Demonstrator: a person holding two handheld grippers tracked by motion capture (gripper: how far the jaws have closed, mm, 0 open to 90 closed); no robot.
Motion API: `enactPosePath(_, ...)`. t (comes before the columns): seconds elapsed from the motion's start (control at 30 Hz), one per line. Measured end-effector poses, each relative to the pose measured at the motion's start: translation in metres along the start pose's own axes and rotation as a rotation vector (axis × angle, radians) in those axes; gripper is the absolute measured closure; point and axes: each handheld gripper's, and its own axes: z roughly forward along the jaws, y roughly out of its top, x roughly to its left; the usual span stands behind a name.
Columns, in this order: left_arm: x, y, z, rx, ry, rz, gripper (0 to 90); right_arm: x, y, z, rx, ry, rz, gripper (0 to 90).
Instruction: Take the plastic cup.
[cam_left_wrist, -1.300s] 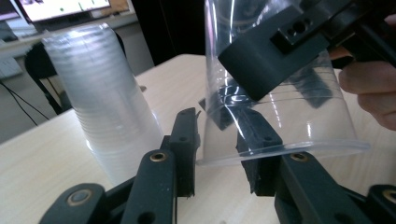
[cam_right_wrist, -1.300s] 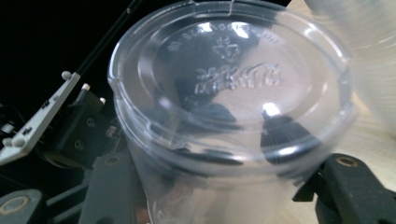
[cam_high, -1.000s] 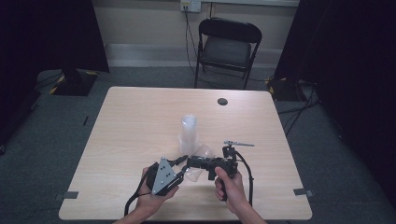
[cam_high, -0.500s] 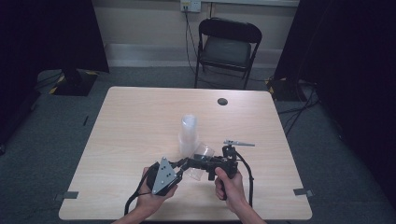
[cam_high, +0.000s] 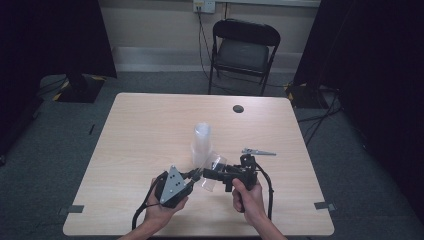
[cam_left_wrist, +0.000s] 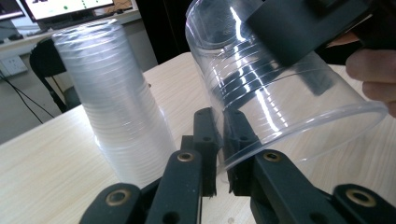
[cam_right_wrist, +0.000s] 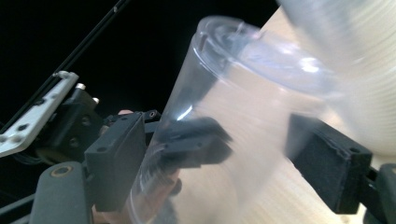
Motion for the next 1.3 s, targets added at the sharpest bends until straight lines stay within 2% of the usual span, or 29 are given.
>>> enactPosePath(0.23,0.012,-0.001,-0.005,-0.003,-0.013,-0.073,85.3,0.002,0.012,-0.017,-0.048,-0.028,-0.031,19.9)
enactPosePath(0.37,0.016,-0.001,-0.007,0.010,-0.041,-0.099,85.4,0.002,0.016,-0.023,-0.066,-0.041,-0.045,20.5)
enactPosePath(0.53,0.024,-0.002,-0.008,0.033,-0.082,-0.152,85.4,0.002,0.016,-0.026,-0.066,-0.072,-0.082,21.8)
enactPosePath(0.73,0.031,-0.001,-0.009,0.056,-0.117,-0.156,85.5,0.002,0.010,-0.023,-0.053,-0.144,-0.168,23.2)
enactPosePath(0.8,0.032,-0.002,-0.008,0.067,-0.116,-0.144,85.4,-0.002,0.002,-0.017,-0.041,-0.161,-0.167,23.4)
enactPosePath(0.87,0.033,-0.002,-0.008,0.080,-0.113,-0.148,85.5,-0.005,-0.005,-0.009,0.008,-0.163,-0.162,22.7)
enactPosePath(0.97,0.037,-0.003,-0.009,0.085,-0.124,-0.161,85.6,-0.004,-0.005,-0.006,0.012,-0.176,-0.188,22.5)
enactPosePath(1.13,0.041,-0.003,-0.009,0.103,-0.152,-0.173,85.8,0.003,-0.005,-0.014,0.006,-0.243,-0.262,21.5)
enactPosePath(1.3,0.038,-0.002,-0.006,0.128,-0.193,-0.159,85.9,0.011,-0.004,-0.017,0.045,-0.315,-0.364,19.2)
